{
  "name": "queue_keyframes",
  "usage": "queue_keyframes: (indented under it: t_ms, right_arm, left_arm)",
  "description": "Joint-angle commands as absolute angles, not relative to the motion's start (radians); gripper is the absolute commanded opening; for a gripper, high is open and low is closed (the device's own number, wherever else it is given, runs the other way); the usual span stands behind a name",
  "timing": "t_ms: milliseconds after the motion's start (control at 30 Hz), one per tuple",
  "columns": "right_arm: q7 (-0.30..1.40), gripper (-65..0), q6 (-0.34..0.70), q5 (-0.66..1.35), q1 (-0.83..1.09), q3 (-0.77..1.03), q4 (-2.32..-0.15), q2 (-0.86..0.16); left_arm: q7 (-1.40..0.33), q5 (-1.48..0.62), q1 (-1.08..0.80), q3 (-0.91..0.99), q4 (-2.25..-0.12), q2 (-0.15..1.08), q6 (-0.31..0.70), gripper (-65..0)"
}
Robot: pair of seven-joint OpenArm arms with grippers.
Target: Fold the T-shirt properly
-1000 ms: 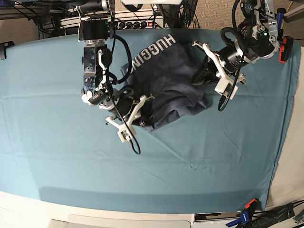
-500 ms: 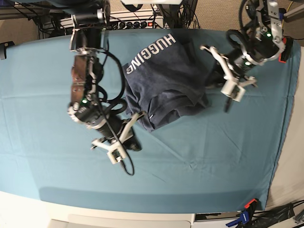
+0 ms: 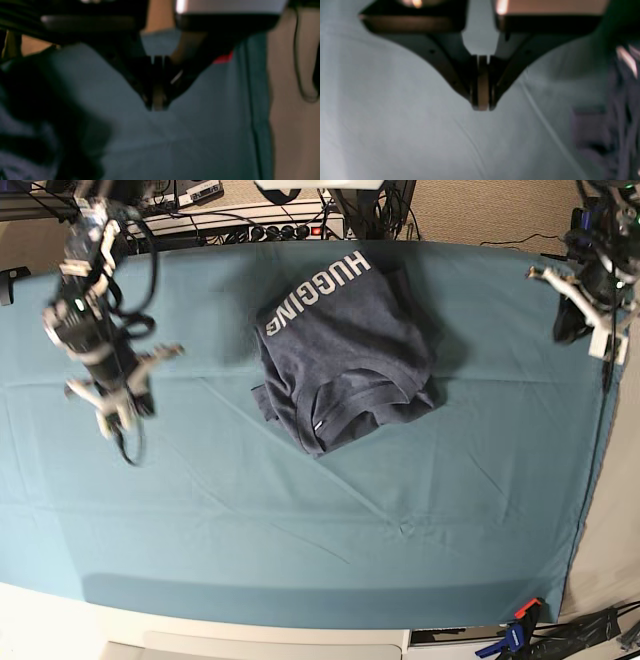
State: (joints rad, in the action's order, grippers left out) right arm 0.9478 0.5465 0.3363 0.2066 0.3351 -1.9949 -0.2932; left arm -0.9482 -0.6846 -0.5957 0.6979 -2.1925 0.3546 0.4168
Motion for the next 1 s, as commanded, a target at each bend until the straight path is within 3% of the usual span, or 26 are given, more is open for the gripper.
queue_keyframes:
  t_ms: [0, 233, 433, 967]
  right_arm:
    - [0.921, -65.0, 0.556, 0.373, 0.229, 0.367, -2.041, -0.313]
    - [0.921, -65.0, 0.607, 0.472, 0.480, 0.566, -2.217, -0.313]
    - [0.925, -65.0, 0.613, 0.497, 0.616, 0.688, -2.236, -0.313]
    - [0.929, -65.0, 0.623, 0.542, 0.867, 0.701, -2.141, -0.258]
  left_arm:
    - [-0.920, -0.704, -0.614, 0.705, -2.209, 0.368, 0.431, -65.0]
    - [-0.915, -0.734, -0.712, 0.705, -2.207, 0.344, 0.473, -65.0]
    - [-0.908, -0.735, -0.754, 0.705, -2.151, 0.341, 0.500, -65.0]
    - [-0.914, -0.828, -0.882, 0.704, -1.807, 0.348, 0.590, -65.0]
